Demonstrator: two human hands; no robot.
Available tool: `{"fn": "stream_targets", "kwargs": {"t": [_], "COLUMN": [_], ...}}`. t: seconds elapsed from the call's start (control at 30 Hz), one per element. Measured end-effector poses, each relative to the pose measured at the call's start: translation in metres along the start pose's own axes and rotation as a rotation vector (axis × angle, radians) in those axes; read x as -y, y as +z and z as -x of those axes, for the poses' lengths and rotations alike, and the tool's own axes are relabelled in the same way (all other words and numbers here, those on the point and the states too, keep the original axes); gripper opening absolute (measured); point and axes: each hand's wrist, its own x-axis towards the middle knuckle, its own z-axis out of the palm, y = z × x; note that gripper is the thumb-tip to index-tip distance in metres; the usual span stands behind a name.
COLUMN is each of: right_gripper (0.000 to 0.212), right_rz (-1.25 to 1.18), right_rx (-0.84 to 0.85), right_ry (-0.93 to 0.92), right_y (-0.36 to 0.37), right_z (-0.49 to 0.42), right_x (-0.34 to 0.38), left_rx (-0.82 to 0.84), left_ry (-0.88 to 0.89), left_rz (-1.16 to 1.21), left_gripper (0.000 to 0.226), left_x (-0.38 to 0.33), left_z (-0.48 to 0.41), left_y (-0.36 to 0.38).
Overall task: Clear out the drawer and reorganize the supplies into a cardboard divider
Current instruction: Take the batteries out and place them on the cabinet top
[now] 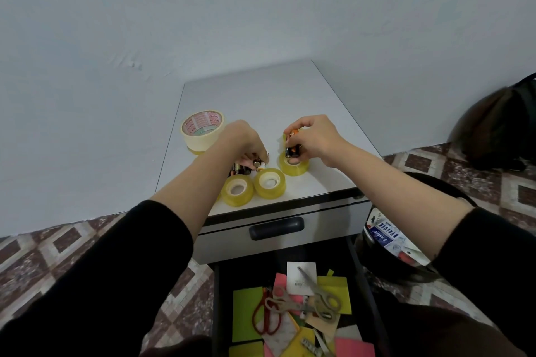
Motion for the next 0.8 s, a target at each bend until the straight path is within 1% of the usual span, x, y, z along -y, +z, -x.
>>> {"fn": "stream_targets", "kwargs": {"t": [0.2,0.47,0.53,0.6,0.67,0.8], "right_gripper": [0.019,0.018,0.018,0.017,0.017,0.018], "right_rz": [0.001,0.036,0.034,0.032,0.035,0.048], "right_rx": [0.006,0.000,-0.003,-0.001,-0.002,-0.007], "right_ry": [0.001,-0.002,-0.002,0.000,0.003,0.006], "right_y": [0.000,0.001,0.001,0.001,0.001,0.000], "right_z": [0.002,0.002,0.004,0.005,0.006,0.008], "right_x": [0.000,0.004,0.004,0.003,0.003,0.004], "left_rx": [-0.064,-0.170,-0.241,-0.310,-0.315,-0.294], "left_ry": [0.034,0.125,0.174,0.216,0.238,0.248], "left_rz": [-0.009,-0.049,-0.093,-0.181,-0.203,-0.217], "left_gripper": [0.027,0.024,0.030,0.043,0.053,0.055], "left_x": [0.002,0.010,0.012,0.015,0.016,0.016], "left_z": [0.000,-0.001,-0.002,-0.003,-0.002,-0.004], "left_y": [0.000,-0.001,0.000,0.001,0.004,0.011]}}
